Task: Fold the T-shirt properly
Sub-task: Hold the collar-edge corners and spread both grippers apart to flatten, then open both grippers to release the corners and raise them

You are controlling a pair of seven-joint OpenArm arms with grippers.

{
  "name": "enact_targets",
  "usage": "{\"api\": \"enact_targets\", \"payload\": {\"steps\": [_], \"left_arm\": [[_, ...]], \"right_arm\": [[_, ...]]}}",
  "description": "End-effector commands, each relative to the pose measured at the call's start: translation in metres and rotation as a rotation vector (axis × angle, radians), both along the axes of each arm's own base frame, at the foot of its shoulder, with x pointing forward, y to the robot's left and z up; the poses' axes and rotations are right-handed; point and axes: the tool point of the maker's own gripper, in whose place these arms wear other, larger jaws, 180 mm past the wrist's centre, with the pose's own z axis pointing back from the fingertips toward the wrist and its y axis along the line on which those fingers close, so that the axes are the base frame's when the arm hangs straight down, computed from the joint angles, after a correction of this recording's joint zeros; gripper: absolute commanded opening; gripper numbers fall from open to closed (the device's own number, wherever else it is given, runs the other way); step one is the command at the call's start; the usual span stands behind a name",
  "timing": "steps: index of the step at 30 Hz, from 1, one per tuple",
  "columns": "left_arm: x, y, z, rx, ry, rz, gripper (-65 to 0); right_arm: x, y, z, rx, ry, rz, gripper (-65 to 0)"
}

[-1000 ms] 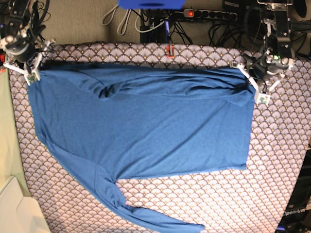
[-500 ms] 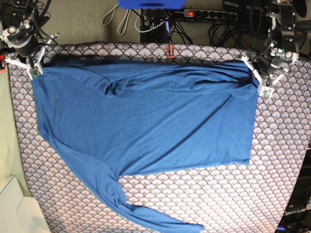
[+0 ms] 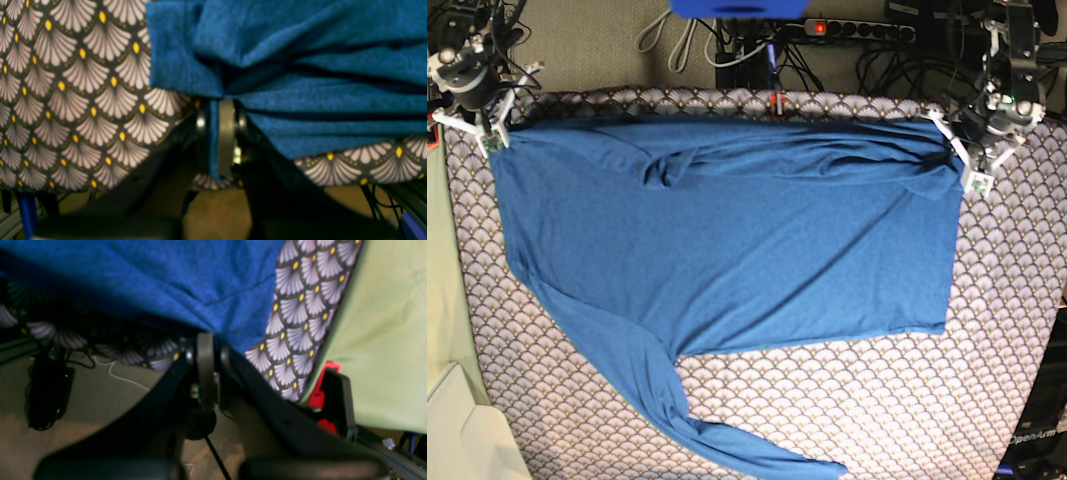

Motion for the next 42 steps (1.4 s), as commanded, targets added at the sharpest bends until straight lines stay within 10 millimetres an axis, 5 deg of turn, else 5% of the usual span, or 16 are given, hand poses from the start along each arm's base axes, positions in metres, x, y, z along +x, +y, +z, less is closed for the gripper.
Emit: {"api": "enact_targets", "payload": {"steps": [1, 19, 22, 29, 35, 42], "left_arm": [[-0.009, 0.014, 0.0, 0.054, 0.041, 0.007, -64.5], [-0.024, 0.013, -0.009, 0.056, 0.083, 0.007, -63.9], [-0.027, 0.016, -0.01, 0.061, 0.102, 0.013, -58.1], [-0.032, 0.016, -0.01, 0.068, 0.134, 0.015, -30.8], [-0.028, 0.014, -0.006, 0.063, 0.119, 0.012, -29.2], [0.002, -0.005, 0.039, 0.081, -0.029, -0.05, -28.9]], "right_arm": [[0.003, -0.009, 0.009, -0.035, -0.017, -0.001, -65.0], [0.003, -0.008, 0.006, -0.03, -0.009, -0.006, -64.7], [0.003, -0.008, 0.006, -0.03, -0.011, -0.006, -57.4], [0.006, -0.007, 0.01, -0.033, -0.025, -0.001, -36.5], [0.014, -0.008, 0.014, -0.035, -0.049, -0.003, -35.8], [0.032, -0.035, 0.038, -0.06, -0.148, -0.099, -35.8]]}}
